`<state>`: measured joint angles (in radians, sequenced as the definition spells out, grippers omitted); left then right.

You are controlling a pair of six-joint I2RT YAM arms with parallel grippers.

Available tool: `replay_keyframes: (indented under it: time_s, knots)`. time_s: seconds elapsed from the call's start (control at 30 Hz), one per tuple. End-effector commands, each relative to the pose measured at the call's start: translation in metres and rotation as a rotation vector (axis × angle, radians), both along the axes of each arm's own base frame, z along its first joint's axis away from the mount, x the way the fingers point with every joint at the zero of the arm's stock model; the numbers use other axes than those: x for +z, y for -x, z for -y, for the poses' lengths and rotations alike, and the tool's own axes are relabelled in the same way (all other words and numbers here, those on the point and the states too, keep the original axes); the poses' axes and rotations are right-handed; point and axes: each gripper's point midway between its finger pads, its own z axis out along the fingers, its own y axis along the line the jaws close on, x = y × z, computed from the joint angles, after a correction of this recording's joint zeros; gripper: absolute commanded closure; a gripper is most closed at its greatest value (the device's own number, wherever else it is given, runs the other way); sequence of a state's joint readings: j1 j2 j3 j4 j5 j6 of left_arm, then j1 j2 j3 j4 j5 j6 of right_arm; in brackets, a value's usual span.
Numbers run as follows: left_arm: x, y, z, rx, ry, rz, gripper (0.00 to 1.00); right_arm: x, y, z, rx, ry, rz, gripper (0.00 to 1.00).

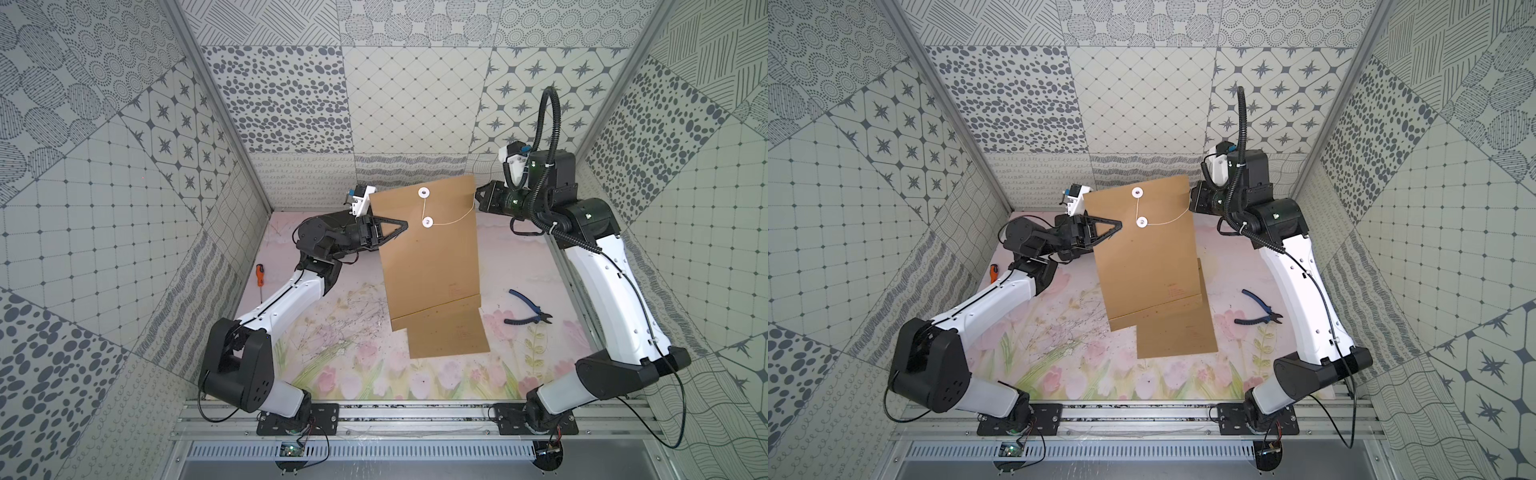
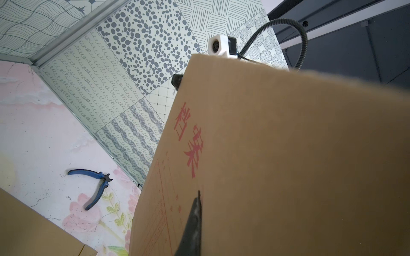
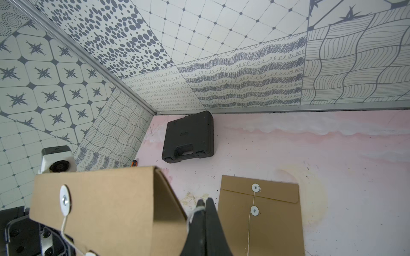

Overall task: Close the mouth of the file bag
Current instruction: Close the file bag.

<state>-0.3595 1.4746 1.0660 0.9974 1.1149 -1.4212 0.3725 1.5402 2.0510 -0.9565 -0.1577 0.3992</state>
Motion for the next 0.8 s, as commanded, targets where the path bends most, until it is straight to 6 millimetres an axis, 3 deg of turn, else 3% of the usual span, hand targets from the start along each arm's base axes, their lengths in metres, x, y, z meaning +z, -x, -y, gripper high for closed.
replay_keyframes:
  time_s: [0.0, 0.2, 0.43, 0.77]
  knots:
    - [0.0031, 0.0024, 0.002, 0.011, -0.01, 0.055, 1.0, 0.0203, 0.0105, 0.0078, -0.018, 0.032, 0.066, 1.0]
    - [0.0012, 0.0031, 0.0017, 0.016, -0.023, 0.048, 1.0, 0.0271, 0.0125, 0.0105, -0.024, 0.05, 0.084, 1.0]
    - [-0.0011, -0.0035, 0.0005, 0.044, -0.038, 0.022, 1.0, 0.0206, 0.0173, 0.0163, -0.041, 0.07, 0.073, 1.0]
    - [-0.001, -0.001, 0.0005, 0.039, -0.053, 0.025, 1.0, 0.0257, 0.0175, 0.0084, -0.018, 0.102, 0.087, 1.0]
